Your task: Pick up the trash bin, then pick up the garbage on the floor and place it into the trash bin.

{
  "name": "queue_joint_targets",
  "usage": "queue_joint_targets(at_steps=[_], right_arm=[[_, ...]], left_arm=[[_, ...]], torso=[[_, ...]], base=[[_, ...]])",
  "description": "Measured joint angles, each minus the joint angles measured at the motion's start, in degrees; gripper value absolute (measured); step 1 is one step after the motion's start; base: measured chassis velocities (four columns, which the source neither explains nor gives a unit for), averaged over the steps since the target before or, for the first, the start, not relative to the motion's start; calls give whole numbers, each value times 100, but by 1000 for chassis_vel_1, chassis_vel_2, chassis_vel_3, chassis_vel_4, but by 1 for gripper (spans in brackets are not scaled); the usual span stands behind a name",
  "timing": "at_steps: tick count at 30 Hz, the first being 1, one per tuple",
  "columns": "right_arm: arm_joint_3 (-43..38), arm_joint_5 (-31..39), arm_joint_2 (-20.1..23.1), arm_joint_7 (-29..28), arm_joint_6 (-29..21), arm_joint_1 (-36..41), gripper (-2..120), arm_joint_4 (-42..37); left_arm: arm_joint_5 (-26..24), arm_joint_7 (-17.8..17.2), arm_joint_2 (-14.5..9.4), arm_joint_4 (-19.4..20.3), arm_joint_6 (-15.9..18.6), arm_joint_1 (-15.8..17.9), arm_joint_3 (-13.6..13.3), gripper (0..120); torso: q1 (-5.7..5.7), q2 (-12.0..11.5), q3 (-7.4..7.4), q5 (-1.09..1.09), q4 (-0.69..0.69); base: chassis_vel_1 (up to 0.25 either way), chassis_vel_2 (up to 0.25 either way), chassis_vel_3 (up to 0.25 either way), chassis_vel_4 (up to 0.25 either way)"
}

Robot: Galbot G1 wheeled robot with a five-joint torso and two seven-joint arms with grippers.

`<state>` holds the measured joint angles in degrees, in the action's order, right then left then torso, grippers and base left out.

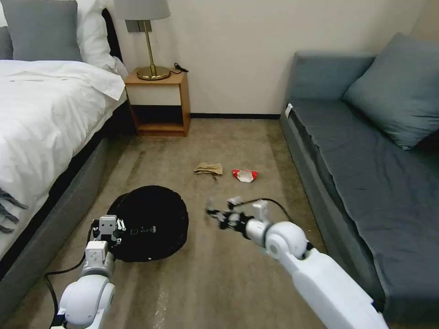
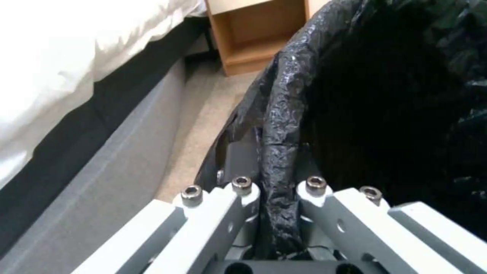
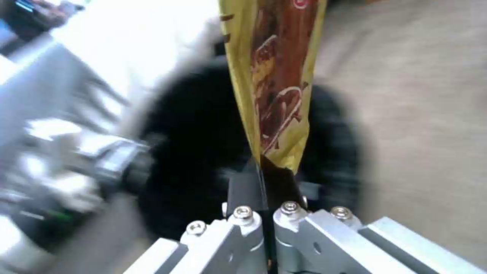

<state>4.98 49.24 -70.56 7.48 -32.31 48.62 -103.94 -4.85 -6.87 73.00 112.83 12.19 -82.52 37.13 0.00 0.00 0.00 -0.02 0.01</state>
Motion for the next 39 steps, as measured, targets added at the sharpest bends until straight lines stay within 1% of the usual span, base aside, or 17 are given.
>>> queue_joint_targets(at_steps=[8, 9, 10, 12, 13, 15, 17, 20, 21, 23, 28, 29, 31, 34, 35, 36, 39], right_arm=[[486, 15, -489, -43, 176, -150, 0, 254], [672, -360, -596, -39, 321, -188, 0, 508], [672, -360, -596, -39, 321, -188, 0, 508], [810, -918, -654, -43, 463, -215, 0, 805], [810, -918, -654, -43, 463, -215, 0, 805], [904, -1371, -669, -118, 554, -210, -2, 994], [980, -1633, -671, -254, 607, -175, 6, 1117], [1012, -1755, -674, -384, 634, -147, 13, 1163], [1027, -1847, -678, -502, 644, -121, 22, 1173], [1030, -1898, -679, -553, 645, -107, 26, 1167], [1013, -1924, -655, -775, 609, 2, 43, 867], [982, -1880, -643, -864, 615, 59, 48, 724], [969, -1857, -638, -899, 626, 79, 50, 670], [779, -1704, -582, -1073, 831, 257, 65, 313], [708, -1686, -569, -1080, 875, 297, 70, 257], [708, -1686, -569, -1080, 875, 297, 70, 257], [268, -1667, -544, -1156, 921, 415, 86, 215]], left_arm=[[45, -3, 11, 32, 17, 49, -147, 2], [46, -5, 11, 62, 24, 61, -183, 2], [46, -5, 11, 62, 24, 61, -183, 2], [46, -6, 17, 97, 26, 62, -208, 2], [46, -6, 17, 97, 26, 62, -208, 2], [45, -5, 33, 121, 26, 57, -231, 2], [41, 2, 60, 126, 23, 53, -259, 2], [40, 6, 82, 126, 15, 53, -280, 2], [40, 9, 106, 126, 4, 57, -301, 2], [41, 13, 121, 126, -2, 59, -315, 2], [47, 15, 144, 125, -20, 58, -318, 2], [47, 16, 144, 117, -23, 55, -297, 2], [47, 16, 144, 112, -25, 53, -289, 2], [48, 12, 114, 27, -51, 50, -170, 2], [48, 8, 103, 6, -55, 51, -146, 2], [48, 8, 103, 6, -55, 51, -146, 2], [53, -31, 58, -58, -63, 50, -50, 2]], torso=[[0, 0, 0, 0, -1], [0, 0, 0, 0, -1], [0, 0, 0, 0, -1], [0, 0, 0, 1, -1], [0, 0, 0, 1, -1], [0, 0, 0, 2, -1], [0, 0, 0, 1, -1], [0, 0, 0, 1, -1], [0, 0, 0, 2, -2], [0, 0, 0, 1, -1], [0, 0, 0, 2, -1], [0, 0, 0, 1, -1], [0, 0, 0, 1, -1], [0, 0, 0, 2, -1], [0, 0, 0, 2, -1], [0, 0, 0, 2, -1], [0, 0, 0, 2, -1]], base=[[0, 0, 0, 0], [0, 0, 0, 0], [0, 0, 0, 0], [0, 0, 0, 0], [0, 0, 0, 0], [0, 0, 0, 0], [0, 0, 0, 0], [0, 0, 0, 0], [0, 0, 0, 0], [0, 0, 0, 0], [0, 0, 0, 0], [0, 0, 0, 0], [0, 0, 0, 0], [0, 0, 0, 0], [0, 0, 0, 0], [0, 0, 0, 0], [0, 0, 0, 0]])
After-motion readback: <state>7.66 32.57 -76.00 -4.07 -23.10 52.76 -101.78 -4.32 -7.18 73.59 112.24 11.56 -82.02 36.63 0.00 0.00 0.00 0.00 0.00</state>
